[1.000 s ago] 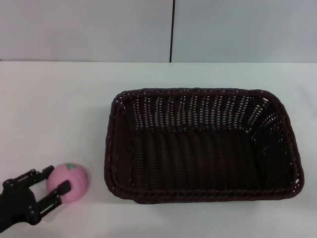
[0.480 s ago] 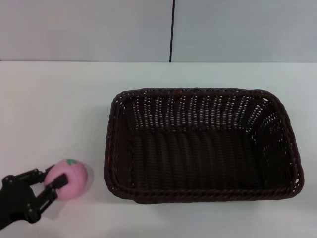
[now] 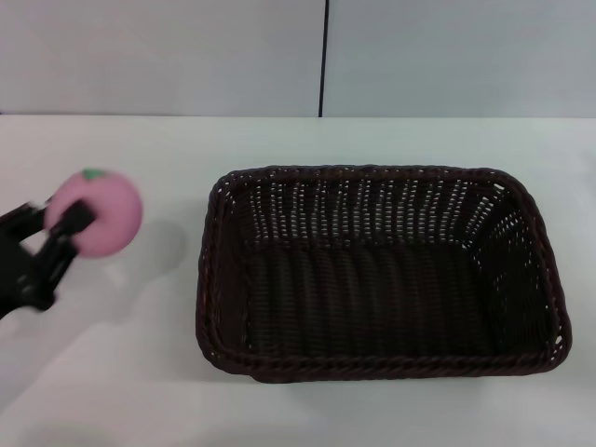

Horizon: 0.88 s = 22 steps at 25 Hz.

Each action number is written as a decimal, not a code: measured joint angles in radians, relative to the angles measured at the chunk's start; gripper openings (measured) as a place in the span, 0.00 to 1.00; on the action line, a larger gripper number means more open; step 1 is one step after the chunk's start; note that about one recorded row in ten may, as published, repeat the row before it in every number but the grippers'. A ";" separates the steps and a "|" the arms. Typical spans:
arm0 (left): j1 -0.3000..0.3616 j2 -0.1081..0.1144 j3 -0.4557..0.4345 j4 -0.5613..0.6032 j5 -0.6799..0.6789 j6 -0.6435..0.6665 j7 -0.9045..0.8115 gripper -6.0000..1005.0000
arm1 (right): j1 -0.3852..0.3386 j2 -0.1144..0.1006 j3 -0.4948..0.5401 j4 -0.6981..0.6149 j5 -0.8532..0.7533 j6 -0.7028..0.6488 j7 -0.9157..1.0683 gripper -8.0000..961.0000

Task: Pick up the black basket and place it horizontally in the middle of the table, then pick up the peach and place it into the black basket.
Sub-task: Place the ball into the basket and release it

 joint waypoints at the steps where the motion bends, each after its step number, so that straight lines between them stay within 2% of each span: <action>1: -0.018 -0.001 0.003 -0.019 0.001 -0.002 0.012 0.22 | 0.009 0.002 -0.001 0.005 -0.001 -0.007 0.000 0.71; 3: -0.035 -0.002 0.007 -0.040 0.003 -0.006 0.025 0.20 | 0.014 0.002 -0.001 0.011 -0.001 -0.013 0.000 0.71; 5: -0.122 -0.007 0.084 -0.172 0.008 -0.032 0.098 0.19 | 0.034 0.003 -0.002 0.035 -0.001 -0.033 0.000 0.71; 8: -0.148 -0.009 0.117 -0.210 0.008 -0.044 0.144 0.15 | 0.037 0.003 -0.002 0.037 -0.001 -0.034 0.000 0.71; 15: -0.176 -0.010 0.154 -0.283 0.004 -0.106 0.223 0.25 | 0.040 0.003 -0.002 0.043 -0.002 -0.036 0.000 0.71; 19: -0.175 -0.010 0.150 -0.292 0.001 -0.132 0.224 0.46 | 0.040 0.003 -0.002 0.054 -0.002 -0.036 0.000 0.71; 22: -0.170 -0.010 0.149 -0.293 0.000 -0.135 0.224 0.52 | 0.040 0.003 -0.002 0.057 -0.002 -0.036 0.000 0.71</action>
